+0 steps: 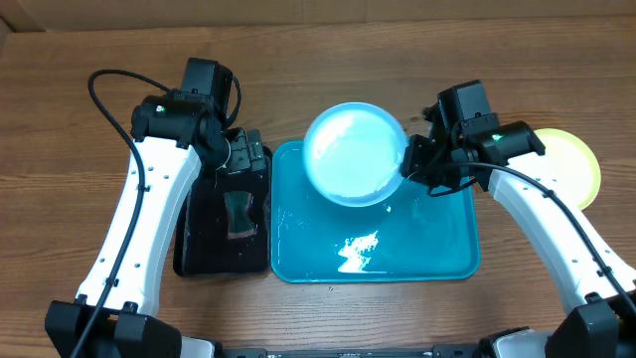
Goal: Clean dirty plates on tray and stack at the side
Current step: 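Lift the white plate with the right gripper and tilt it upright, then carry the tilted white plate with the right gripper over the tray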
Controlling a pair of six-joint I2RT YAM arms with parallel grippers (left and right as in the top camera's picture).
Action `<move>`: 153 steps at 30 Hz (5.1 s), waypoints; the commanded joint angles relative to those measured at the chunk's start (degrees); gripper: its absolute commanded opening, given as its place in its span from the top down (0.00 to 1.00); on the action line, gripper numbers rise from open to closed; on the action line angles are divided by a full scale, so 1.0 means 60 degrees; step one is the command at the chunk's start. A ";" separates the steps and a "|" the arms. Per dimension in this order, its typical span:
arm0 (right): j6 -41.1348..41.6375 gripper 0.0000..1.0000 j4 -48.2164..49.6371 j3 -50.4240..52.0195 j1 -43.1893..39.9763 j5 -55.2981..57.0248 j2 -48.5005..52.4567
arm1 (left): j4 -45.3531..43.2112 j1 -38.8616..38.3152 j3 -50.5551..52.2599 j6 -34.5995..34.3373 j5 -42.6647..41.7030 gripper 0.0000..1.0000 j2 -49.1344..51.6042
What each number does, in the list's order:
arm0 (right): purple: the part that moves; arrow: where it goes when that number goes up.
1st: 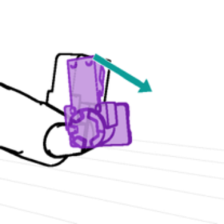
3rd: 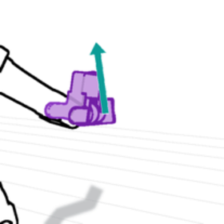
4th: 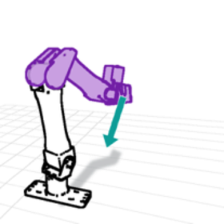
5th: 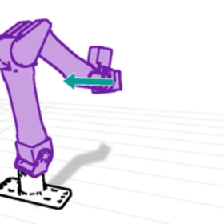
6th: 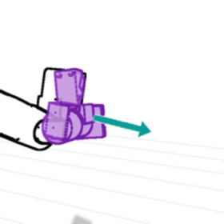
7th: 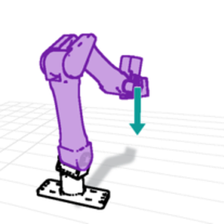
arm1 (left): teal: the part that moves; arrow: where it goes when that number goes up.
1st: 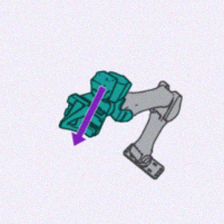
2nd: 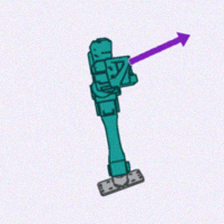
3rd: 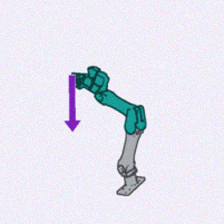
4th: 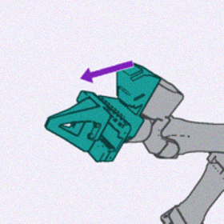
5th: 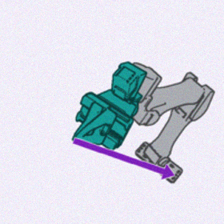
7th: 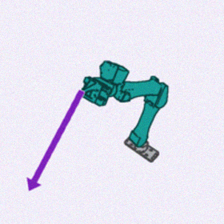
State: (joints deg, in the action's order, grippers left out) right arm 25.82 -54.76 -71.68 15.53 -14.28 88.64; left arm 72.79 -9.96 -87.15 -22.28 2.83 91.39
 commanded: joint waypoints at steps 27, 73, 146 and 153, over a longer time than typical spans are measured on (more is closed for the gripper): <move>-0.2648 0.96 -0.1789 -0.2171 0.0047 0.5107 -0.0273 | -0.0073 0.0095 -0.0036 0.0251 0.0339 0.00 0.0015; -0.4911 0.96 -0.0969 -0.2171 0.0532 0.7176 -0.0222 | -0.0098 0.0095 -0.0004 0.0248 0.0277 0.00 0.0015; -0.8229 0.96 0.1304 -0.2175 0.4754 1.6025 -0.0208 | -0.0288 0.0095 0.0157 0.0248 0.0521 0.00 0.0033; -0.7905 0.96 0.1326 -0.2171 0.4703 1.6473 -0.0222 | -0.0273 0.0095 0.0157 0.0248 0.0521 0.00 0.0033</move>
State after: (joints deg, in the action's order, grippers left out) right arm -23.97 -47.27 -83.29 44.18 83.09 88.51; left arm 71.11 -9.96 -86.61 -22.04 5.21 91.39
